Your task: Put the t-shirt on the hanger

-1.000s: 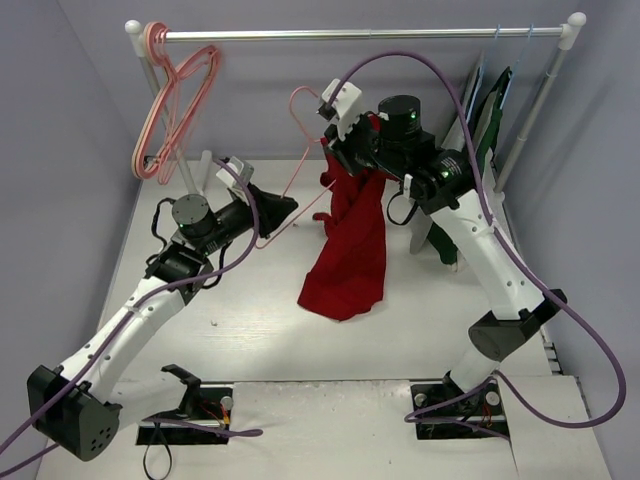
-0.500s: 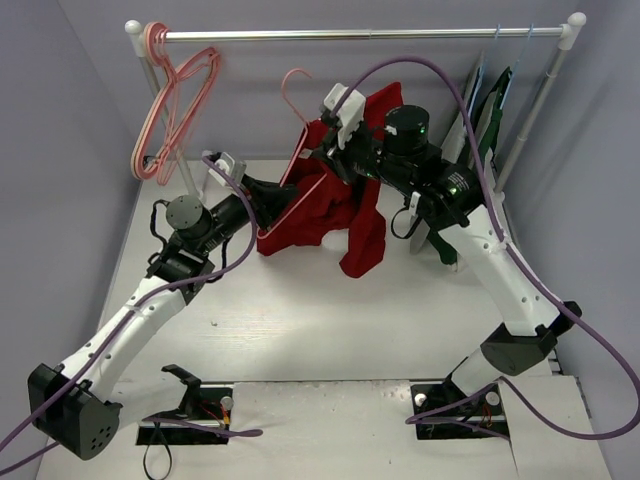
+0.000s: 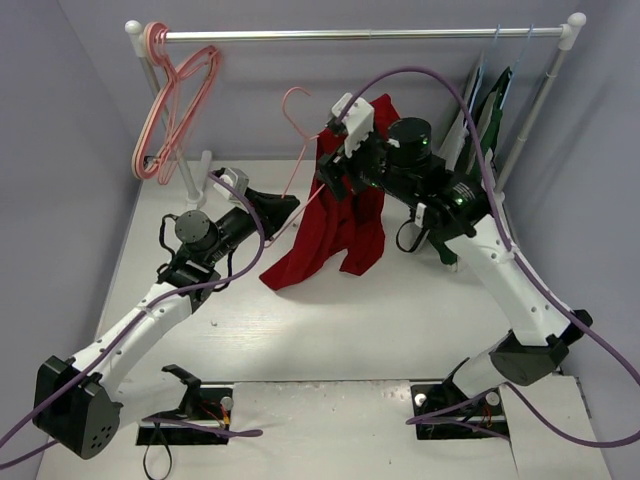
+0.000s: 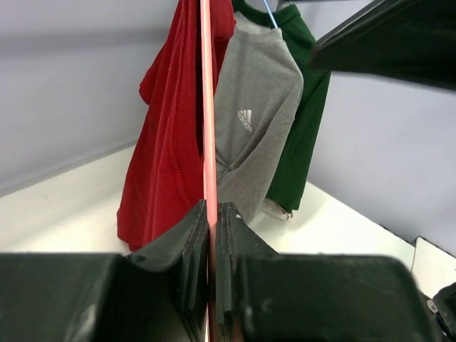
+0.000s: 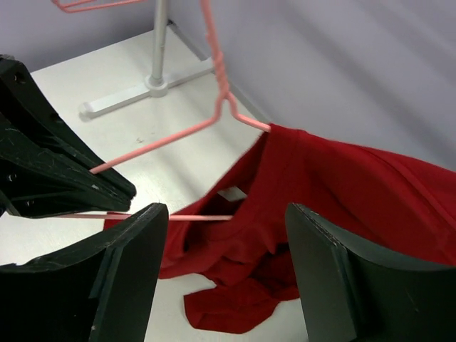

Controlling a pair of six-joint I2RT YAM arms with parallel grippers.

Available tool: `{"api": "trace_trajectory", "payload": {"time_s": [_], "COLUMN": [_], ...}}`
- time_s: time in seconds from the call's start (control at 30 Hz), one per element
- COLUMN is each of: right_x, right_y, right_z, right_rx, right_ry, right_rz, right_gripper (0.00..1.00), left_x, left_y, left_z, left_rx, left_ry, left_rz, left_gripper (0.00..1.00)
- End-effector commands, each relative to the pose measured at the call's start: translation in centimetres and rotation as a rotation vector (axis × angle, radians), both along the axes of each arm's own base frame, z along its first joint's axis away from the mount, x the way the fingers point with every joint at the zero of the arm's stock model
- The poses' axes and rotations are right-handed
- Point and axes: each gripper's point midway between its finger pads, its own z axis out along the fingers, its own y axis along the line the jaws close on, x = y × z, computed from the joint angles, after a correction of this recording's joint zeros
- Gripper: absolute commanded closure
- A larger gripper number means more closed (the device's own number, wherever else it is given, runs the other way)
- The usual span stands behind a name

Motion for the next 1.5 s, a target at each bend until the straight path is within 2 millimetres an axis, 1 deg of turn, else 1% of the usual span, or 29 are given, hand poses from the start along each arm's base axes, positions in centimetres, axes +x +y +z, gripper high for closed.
{"api": "trace_trajectory", "payload": {"time_s": [0.0, 0.1, 0.13, 0.17, 0.2, 0.23, 0.27, 0.37, 0.43, 0.47, 0.53, 0.57, 0.63, 0.8, 0.93, 0.97, 1.0, 1.03, 1.07, 1.1, 1.17, 1.2, 1.23, 1.27, 1.3, 1.33, 1.4, 1.47], "right_x": [-1.3, -0.5, 0.5, 1.0, 1.4, 2.1, 2.3, 4.0, 4.8, 5.5, 6.0, 6.4, 6.7, 6.5, 6.9, 6.8, 6.9, 6.8, 6.6, 6.6, 6.5, 6.4, 6.4, 6.4, 6.1, 6.0, 5.3, 4.7], "right_y": [-3.3, -5.6, -7.0, -7.9, -8.2, -9.3, -9.4, -8.5, -7.9, -7.3, -6.7, -6.3, -5.8, -4.6, -3.8, -3.3, -2.9, -2.6, -2.1, -1.8, -1.3, -1.1, -0.9, -0.8, -0.7, -0.6, -0.5, -0.1], "right_z": [6.8, 7.4, 7.4, 7.7, 7.7, 7.9, 8.2, 7.1, 6.5, 5.9, 5.8, 5.3, 5.3, 4.6, 2.8, 2.4, 2.0, 1.9, 1.8, 1.5, 0.9, 0.7, 0.6, 0.7, 1.1, 0.8, 1.9, 2.1], "right_rx": [0.095, 0.073, 0.061, 0.057, 0.045, 0.038, 0.032, -0.055, -0.115, -0.139, -0.182, -0.207, -0.245, -0.297, -0.346, -0.354, -0.354, -0.353, -0.352, -0.354, -0.362, -0.364, -0.364, -0.36, -0.354, -0.354, -0.332, -0.323], "right_ry": [-0.154, -0.187, -0.194, -0.206, -0.216, -0.226, -0.245, -0.262, -0.282, -0.284, -0.33, -0.335, -0.377, -0.414, -0.411, -0.416, -0.42, -0.424, -0.425, -0.42, -0.413, -0.413, -0.41, -0.415, -0.427, -0.428, -0.464, -0.478], "right_rz": [-0.083, -0.152, -0.195, -0.216, -0.211, -0.231, -0.226, -0.189, -0.154, -0.138, -0.096, -0.077, -0.038, 0.048, 0.074, 0.085, 0.095, 0.107, 0.122, 0.133, 0.155, 0.164, 0.169, 0.174, 0.175, 0.177, 0.183, 0.195], "right_gripper": [0.32, 0.32, 0.33, 0.34, 0.34, 0.34, 0.34, 0.33, 0.33, 0.33, 0.33, 0.32, 0.32, 0.31, 0.31, 0.31, 0.31, 0.32, 0.33, 0.35, 0.39, 0.45, 0.5, 0.56, 0.67, 0.68, 0.75, 0.75], "left_x": [-2.0, -2.2, -2.3, -2.4, -2.6, -2.7, -2.8, -3.1, -3.1, -3.3, -3.4, -3.5, -3.6, -3.7, -3.8, -3.9, -4.0, -4.0, -4.2, -4.3, -4.6, -4.7, -4.7, -4.8, -4.9, -4.9, -4.8, -4.7], "left_y": [0.9, 1.0, 1.0, 1.0, 1.1, 1.1, 1.1, 1.1, 1.1, 1.1, 1.0, 1.0, 0.9, 0.9, 0.7, 0.6, 0.6, 0.5, 0.4, 0.3, -0.1, -0.1, -0.3, -0.3, -0.4, -0.4, -0.4, -0.6], "left_z": [7.3, 7.0, 6.9, 6.8, 6.9, 6.8, 6.8, 6.9, 6.8, 7.1, 7.0, 7.2, 7.1, 7.2, 7.5, 7.3, 7.7, 7.3, 7.4, 7.6, 7.2, 7.5, 7.0, 7.0, 6.9, 6.9, 6.7, 6.5], "left_rx": [-0.135, -0.137, -0.136, -0.135, -0.134, -0.131, -0.129, -0.12, -0.111, -0.109, -0.099, -0.099, -0.092, -0.075, -0.057, -0.046, -0.044, -0.03, -0.027, -0.022, 0.005, 0.013, 0.031, 0.043, 0.051, 0.06, 0.07, 0.09], "left_ry": [-0.234, -0.229, -0.226, -0.222, -0.226, -0.221, -0.223, -0.222, -0.216, -0.223, -0.216, -0.222, -0.215, -0.212, -0.216, -0.211, -0.218, -0.21, -0.212, -0.217, -0.212, -0.217, -0.198, -0.203, -0.204, -0.206, -0.201, -0.195], "left_rz": [-0.001, -0.004, -0.006, -0.007, -0.011, -0.013, -0.014, -0.02, -0.026, -0.031, -0.038, -0.039, -0.044, -0.046, -0.063, -0.07, -0.073, -0.082, -0.089, -0.096, -0.13, -0.137, -0.147, -0.151, -0.159, -0.159, -0.16, -0.167], "left_gripper": [1.0, 1.0, 1.0, 1.0, 1.0, 1.0, 1.0, 1.0, 1.0, 1.0, 1.0, 1.0, 1.0, 1.0, 1.0, 1.0, 1.0, 1.0, 1.0, 1.0, 1.0, 1.0, 1.0, 1.0, 1.0, 1.0, 1.0, 1.0]}}
